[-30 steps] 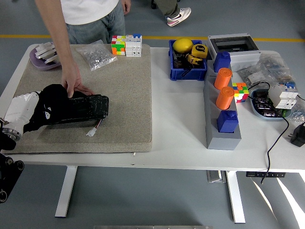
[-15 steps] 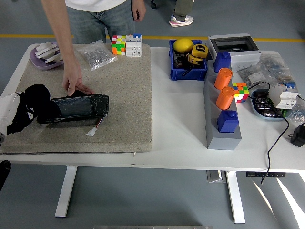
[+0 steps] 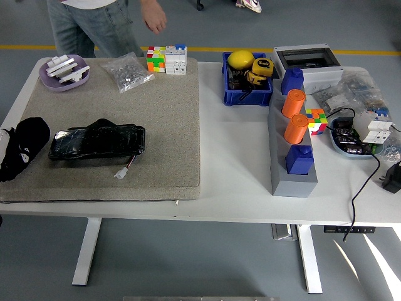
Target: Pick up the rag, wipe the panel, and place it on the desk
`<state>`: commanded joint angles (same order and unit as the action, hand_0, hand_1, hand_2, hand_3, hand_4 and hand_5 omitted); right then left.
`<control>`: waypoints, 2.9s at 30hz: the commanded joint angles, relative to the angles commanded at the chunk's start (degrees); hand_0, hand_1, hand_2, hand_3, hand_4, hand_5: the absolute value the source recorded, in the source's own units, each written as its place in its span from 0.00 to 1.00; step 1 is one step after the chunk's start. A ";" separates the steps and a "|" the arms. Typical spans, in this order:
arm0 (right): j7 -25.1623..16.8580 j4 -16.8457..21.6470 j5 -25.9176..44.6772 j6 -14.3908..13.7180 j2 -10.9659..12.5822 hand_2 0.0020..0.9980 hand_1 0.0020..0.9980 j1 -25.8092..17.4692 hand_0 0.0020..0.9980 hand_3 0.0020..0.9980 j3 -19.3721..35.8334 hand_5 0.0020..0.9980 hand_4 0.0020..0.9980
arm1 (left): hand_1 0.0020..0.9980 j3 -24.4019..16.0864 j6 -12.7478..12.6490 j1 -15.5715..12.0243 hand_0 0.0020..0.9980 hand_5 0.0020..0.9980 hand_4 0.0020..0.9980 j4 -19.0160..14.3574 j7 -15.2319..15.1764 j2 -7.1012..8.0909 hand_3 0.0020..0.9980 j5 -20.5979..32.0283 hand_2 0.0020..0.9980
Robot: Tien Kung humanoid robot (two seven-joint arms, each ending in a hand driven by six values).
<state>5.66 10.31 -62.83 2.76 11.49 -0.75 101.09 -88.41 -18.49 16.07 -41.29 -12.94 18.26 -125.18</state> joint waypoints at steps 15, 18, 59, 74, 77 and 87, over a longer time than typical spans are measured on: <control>0.18 0.00 -0.54 -0.13 0.40 0.69 0.64 0.21 0.76 0.60 -0.20 0.54 1.00 | 0.89 -0.96 3.39 -0.34 0.85 0.30 0.98 0.79 1.03 0.14 0.82 0.38 0.85; 0.26 0.00 -0.48 -0.15 0.45 0.69 0.64 0.20 0.76 0.60 -0.33 0.54 1.00 | 0.89 -0.87 3.62 -0.60 0.85 0.30 0.98 0.44 1.06 0.08 0.82 0.79 0.85; 1.37 0.00 -0.25 -1.23 0.16 0.69 0.64 -0.06 0.77 0.60 0.86 0.54 1.00 | 0.89 -8.60 5.52 -6.34 0.88 0.46 1.00 -15.85 -1.85 1.12 0.80 11.17 0.84; 1.57 0.00 -0.67 -1.64 -0.28 0.69 0.64 -0.08 0.77 0.60 1.97 0.53 1.00 | 0.89 -11.18 5.56 -8.37 0.88 0.48 1.00 -19.79 -1.92 -0.81 0.80 13.60 0.84; 1.59 0.00 -0.83 -1.68 -0.49 0.69 0.64 -0.04 0.77 0.60 2.21 0.53 1.00 | 0.89 -11.63 5.64 -8.77 0.88 0.48 1.00 -20.00 -1.84 -0.76 0.80 13.83 0.84; 2.21 0.00 -1.19 -2.11 -0.98 0.69 0.65 -0.23 0.77 0.60 2.18 0.52 1.00 | 0.89 -11.60 5.79 -9.99 0.87 0.48 1.00 -20.41 -1.70 -0.41 0.79 14.28 0.84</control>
<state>7.87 10.31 -64.02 0.66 10.51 -0.98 103.27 -100.01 -12.71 6.08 -61.69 -14.64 17.85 -110.90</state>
